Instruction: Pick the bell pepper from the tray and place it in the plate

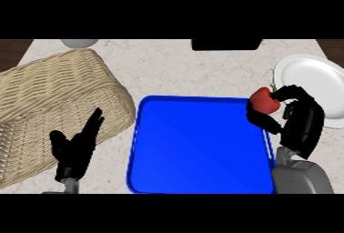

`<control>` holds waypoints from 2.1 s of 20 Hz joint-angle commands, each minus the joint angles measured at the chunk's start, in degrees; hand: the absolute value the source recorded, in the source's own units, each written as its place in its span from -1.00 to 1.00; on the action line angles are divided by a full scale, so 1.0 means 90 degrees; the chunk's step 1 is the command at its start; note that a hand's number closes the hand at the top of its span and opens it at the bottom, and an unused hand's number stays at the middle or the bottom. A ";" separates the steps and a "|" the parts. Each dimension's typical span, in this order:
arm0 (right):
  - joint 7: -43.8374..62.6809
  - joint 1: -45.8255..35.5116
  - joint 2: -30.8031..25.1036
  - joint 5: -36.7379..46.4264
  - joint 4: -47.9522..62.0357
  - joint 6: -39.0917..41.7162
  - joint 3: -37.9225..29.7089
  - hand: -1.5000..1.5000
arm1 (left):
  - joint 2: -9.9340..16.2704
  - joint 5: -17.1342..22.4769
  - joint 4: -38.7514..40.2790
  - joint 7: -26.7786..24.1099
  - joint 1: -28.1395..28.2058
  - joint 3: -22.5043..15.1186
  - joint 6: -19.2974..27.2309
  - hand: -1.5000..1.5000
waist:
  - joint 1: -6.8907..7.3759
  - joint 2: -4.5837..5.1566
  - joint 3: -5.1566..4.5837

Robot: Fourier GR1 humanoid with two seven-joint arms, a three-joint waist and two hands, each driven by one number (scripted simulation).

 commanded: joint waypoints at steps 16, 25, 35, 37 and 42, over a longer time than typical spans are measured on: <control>-0.4309 -0.2023 -0.2497 -0.3501 0.4990 -0.0318 -0.3154 1.00 | -0.0186 -0.0101 0.0559 0.0055 -0.0110 -0.0022 -0.0109 0.00 | 0.0150 0.0114 -0.0052; -0.3961 -0.2579 -0.3438 -0.2950 0.7655 0.0620 -0.3074 -1.00 | -0.0192 0.0001 0.0428 0.0107 -0.0260 -0.0019 -0.0266 0.00 | 0.0436 0.0266 -0.0048; -0.5952 -0.3085 -0.3215 -0.3941 0.8376 0.1519 -0.3873 -1.00 | -0.0172 -0.0003 0.0238 0.0398 -0.0378 -0.0033 -0.0306 0.00 | 0.0388 0.0243 -0.0005; -0.6267 -0.3162 -0.3240 -0.4239 0.8382 0.1478 -0.4194 -1.00 | -0.0202 -0.0097 0.0131 0.0359 -0.0088 -0.0158 -0.0279 0.00 | 0.0415 0.0227 -0.0004; -0.6608 -0.3329 -0.3537 -0.4896 0.8643 0.1758 -0.4896 -1.00 | -0.0348 -0.0158 0.0357 0.0235 -0.0203 -0.0105 -0.0141 0.00 | 0.0326 0.0218 -0.0022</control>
